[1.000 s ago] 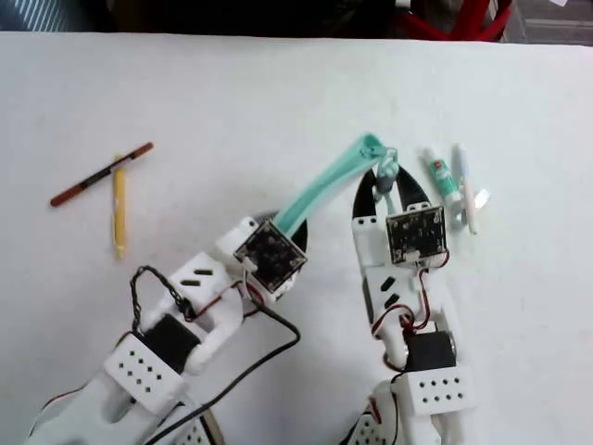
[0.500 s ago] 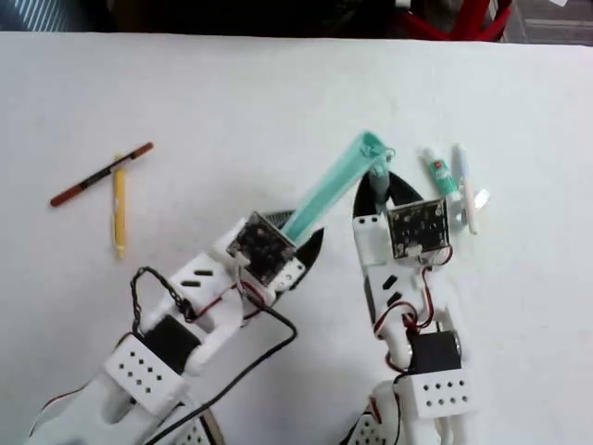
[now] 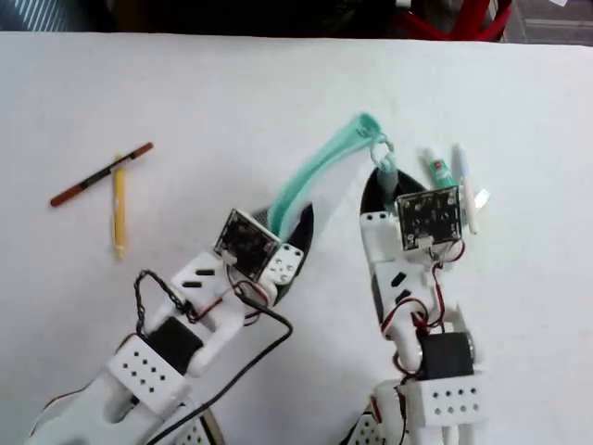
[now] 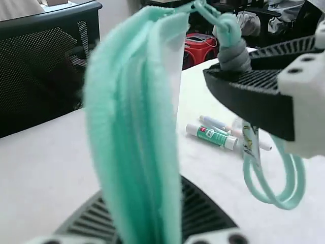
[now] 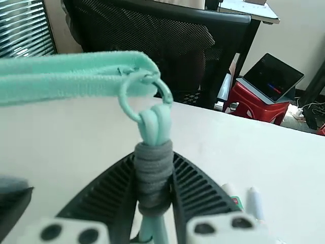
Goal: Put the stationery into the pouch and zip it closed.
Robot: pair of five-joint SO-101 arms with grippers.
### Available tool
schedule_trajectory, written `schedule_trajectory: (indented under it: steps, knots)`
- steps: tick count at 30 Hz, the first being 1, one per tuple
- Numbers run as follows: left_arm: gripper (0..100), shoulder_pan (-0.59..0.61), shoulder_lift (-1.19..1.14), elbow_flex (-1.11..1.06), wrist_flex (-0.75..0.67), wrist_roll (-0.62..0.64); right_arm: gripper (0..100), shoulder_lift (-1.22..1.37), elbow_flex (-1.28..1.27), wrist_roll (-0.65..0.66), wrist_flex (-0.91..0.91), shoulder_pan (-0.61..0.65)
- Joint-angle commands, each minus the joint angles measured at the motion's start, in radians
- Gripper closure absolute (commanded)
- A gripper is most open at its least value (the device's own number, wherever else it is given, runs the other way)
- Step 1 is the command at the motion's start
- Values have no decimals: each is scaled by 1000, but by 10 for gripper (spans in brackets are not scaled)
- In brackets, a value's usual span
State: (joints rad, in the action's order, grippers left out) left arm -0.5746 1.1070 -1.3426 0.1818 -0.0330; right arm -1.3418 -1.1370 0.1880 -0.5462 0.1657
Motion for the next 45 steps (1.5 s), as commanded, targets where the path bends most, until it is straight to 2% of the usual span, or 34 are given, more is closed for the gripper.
schedule_trajectory:
  steps: [1,7,10,16,23,26,31,40,45]
  knots:
    - [979,-13,18,14,-66,8,980,-8,173,3,-120,-10]
    - [980,-8,10,43,-64,-9,980,-7,370,44,-309,-10]
    - [980,-16,8,120,51,-110,980,-5,459,55,-395,1]
    - [980,-25,-165,305,150,-83,980,16,548,60,-526,170]
    - [980,44,-424,407,123,-61,980,209,687,61,-671,214]
    - [980,67,-444,410,91,-60,980,234,775,68,-730,262]
    - [980,70,-449,410,71,-61,980,239,832,160,-835,409]
    - [979,71,-449,407,71,-61,980,232,865,247,-990,453]
    - [979,71,-449,404,71,-61,980,232,1017,272,-1158,616]
